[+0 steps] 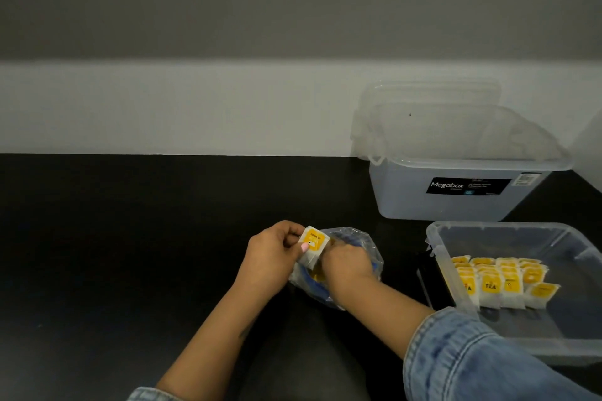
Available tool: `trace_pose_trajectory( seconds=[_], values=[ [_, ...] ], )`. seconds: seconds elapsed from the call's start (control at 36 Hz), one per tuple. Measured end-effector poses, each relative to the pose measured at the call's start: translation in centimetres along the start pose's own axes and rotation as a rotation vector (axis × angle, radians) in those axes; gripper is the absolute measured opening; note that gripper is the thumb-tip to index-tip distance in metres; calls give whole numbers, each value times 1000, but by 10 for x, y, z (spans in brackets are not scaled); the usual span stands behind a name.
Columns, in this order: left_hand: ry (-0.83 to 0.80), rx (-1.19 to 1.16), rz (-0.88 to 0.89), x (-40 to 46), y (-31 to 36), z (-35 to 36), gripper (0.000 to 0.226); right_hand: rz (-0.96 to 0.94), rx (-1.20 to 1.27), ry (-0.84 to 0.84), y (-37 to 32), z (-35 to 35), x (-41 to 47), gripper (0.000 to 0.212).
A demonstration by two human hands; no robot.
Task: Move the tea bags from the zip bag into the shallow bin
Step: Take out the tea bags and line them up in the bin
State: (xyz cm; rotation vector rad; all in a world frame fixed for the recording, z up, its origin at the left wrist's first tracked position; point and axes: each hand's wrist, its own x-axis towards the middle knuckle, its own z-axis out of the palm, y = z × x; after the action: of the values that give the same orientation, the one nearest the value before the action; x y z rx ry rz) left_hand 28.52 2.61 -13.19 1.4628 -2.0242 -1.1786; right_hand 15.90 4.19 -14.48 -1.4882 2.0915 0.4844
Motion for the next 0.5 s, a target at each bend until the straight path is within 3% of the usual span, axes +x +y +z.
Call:
trace_pose_trajectory(
  seconds=[0.14,0.33,0.5],
  values=[
    [10,1,-4,0,3,-1,17,-32,-21,106,4,5,-3,68],
    [23,3,-16,3,5,0,18,10,63,-10,10,-5,-1,72],
    [31,12,-25,4,8,2,17,-91,48,42,26,-1,-3,45]
  ],
)
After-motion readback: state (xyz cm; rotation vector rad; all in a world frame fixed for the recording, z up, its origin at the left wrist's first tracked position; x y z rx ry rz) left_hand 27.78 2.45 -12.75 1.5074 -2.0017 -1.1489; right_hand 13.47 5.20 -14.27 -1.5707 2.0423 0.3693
